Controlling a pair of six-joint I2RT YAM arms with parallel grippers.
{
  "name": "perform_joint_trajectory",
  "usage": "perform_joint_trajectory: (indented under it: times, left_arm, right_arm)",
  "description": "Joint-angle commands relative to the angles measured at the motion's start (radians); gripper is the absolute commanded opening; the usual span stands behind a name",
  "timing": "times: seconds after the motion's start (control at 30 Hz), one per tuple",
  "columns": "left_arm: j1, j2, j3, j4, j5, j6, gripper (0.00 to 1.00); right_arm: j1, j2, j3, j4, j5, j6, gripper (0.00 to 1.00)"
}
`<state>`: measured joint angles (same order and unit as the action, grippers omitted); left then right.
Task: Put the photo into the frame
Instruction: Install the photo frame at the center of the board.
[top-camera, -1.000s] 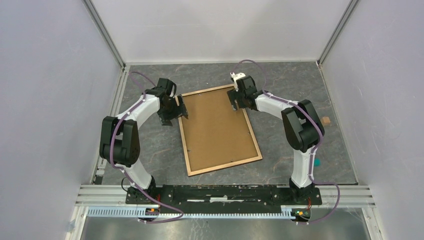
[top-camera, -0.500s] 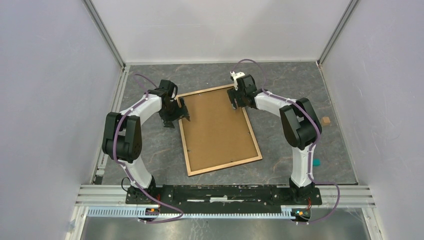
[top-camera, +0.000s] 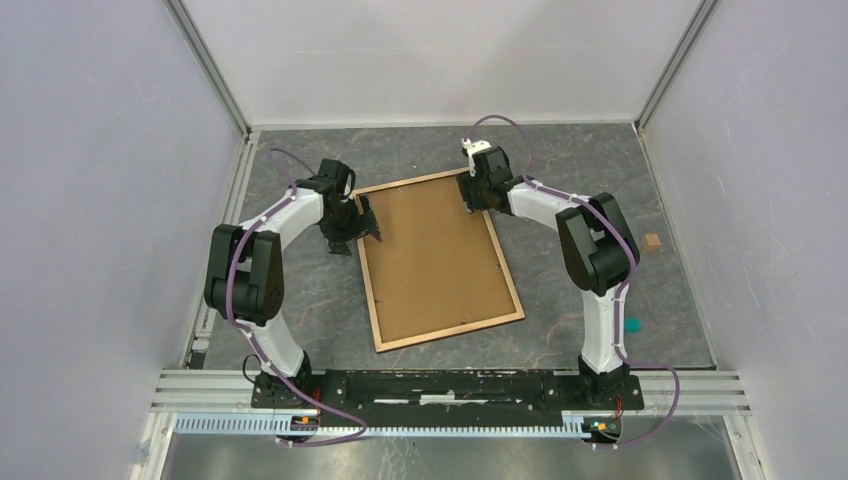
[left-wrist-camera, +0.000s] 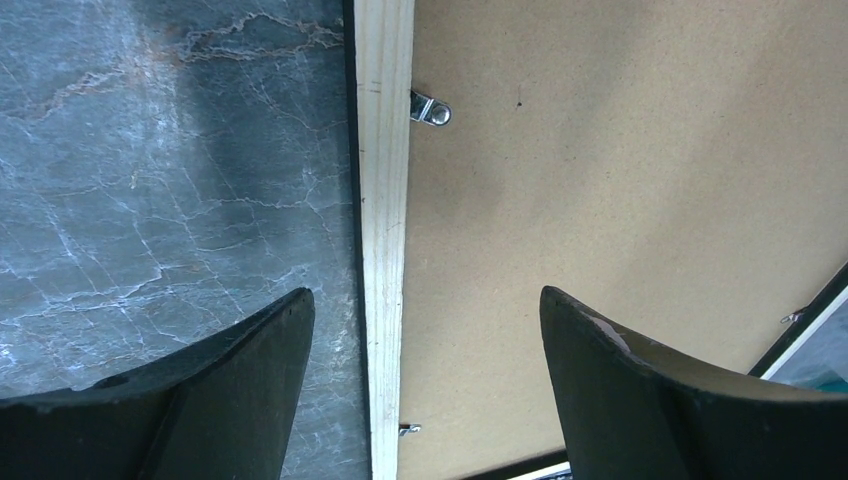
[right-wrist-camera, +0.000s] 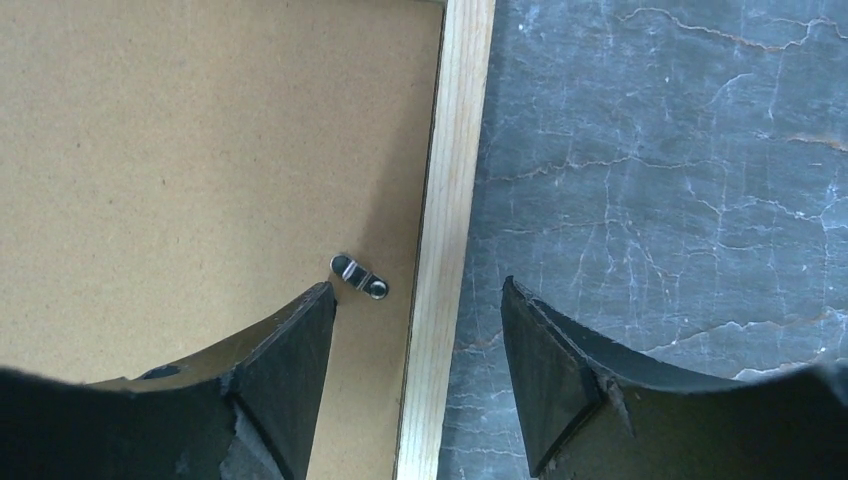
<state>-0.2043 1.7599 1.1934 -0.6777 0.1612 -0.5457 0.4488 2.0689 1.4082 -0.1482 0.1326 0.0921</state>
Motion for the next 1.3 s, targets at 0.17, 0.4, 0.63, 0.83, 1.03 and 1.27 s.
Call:
perform_joint_trajectory:
  times: [0.17,0.4,0.63,0.83,1.03,1.27]
  left_arm:
    - [0.003,-0.004,0.005,0.02,0.02,-0.009,0.88]
    - [0.001,-0.002,0.005,0.02,0.02,-0.009,0.88]
    - [0.003,-0.001,0.004,0.021,0.014,-0.011,0.88]
    - [0.002,0.002,0.002,0.02,-0.012,-0.011,0.88]
    - [0.003,0.015,0.0,0.019,-0.019,-0.011,0.87]
    - [0.003,0.003,-0.001,0.02,-0.066,0.0,0.79]
  right_arm:
    - [-0.012,0.055,0.055,0.011,0.02,0.017,0.59]
    - [-0.012,0.057,0.04,0.002,0.021,0.038,0.36]
    - [-0.01,0.057,0.047,-0.041,0.022,0.093,0.0]
    - [-0.009,0.003,0.032,-0.055,0.006,0.144,0.0]
    - [-0.014,-0.079,0.0,-0.046,-0.047,0.137,0.35]
    - [-0.031,-0.087,-0.003,-0.061,-0.037,0.07,0.67]
